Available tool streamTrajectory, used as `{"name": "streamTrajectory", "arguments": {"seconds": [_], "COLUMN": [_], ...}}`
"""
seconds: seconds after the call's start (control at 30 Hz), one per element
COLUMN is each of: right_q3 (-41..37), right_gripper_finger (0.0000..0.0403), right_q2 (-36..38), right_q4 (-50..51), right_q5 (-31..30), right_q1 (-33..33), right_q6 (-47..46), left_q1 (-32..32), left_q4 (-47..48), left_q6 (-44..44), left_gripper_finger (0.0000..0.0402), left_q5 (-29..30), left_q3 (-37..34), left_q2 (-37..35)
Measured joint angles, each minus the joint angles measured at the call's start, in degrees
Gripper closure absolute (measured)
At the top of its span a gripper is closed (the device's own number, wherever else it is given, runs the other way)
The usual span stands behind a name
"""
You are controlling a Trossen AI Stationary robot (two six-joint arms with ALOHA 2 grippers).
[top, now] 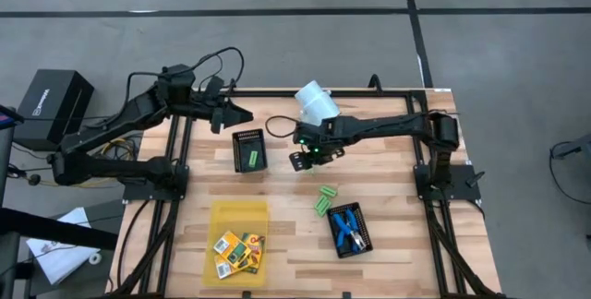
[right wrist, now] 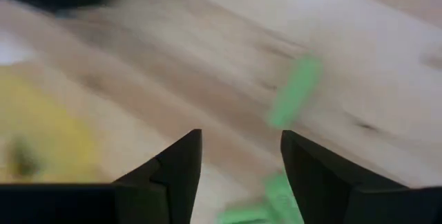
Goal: Pick & Place School Supplies
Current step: Put the green eraser into the top black bin
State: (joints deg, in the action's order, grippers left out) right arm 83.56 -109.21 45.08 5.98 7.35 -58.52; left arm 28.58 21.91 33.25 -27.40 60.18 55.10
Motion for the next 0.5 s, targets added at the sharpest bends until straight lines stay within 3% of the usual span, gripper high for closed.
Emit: {"name": "streamTrajectory", "arguments": {"seconds": [0.5], "right_q3": [-0.37], "right_gripper_finger": [0.0231], "right_q2": [-2.64], "right_q4": [1.07], "right_q5": [-0.05], "right_q1": [2.59], "right_q6": [1.7], "left_q1": [0.22], "left_q4": [0.46], "left_q6": [0.18], "left_gripper_finger": [0.0266], "left_q5": [0.0], "left_q3": [0.0], "left_q2": [0.01]}}
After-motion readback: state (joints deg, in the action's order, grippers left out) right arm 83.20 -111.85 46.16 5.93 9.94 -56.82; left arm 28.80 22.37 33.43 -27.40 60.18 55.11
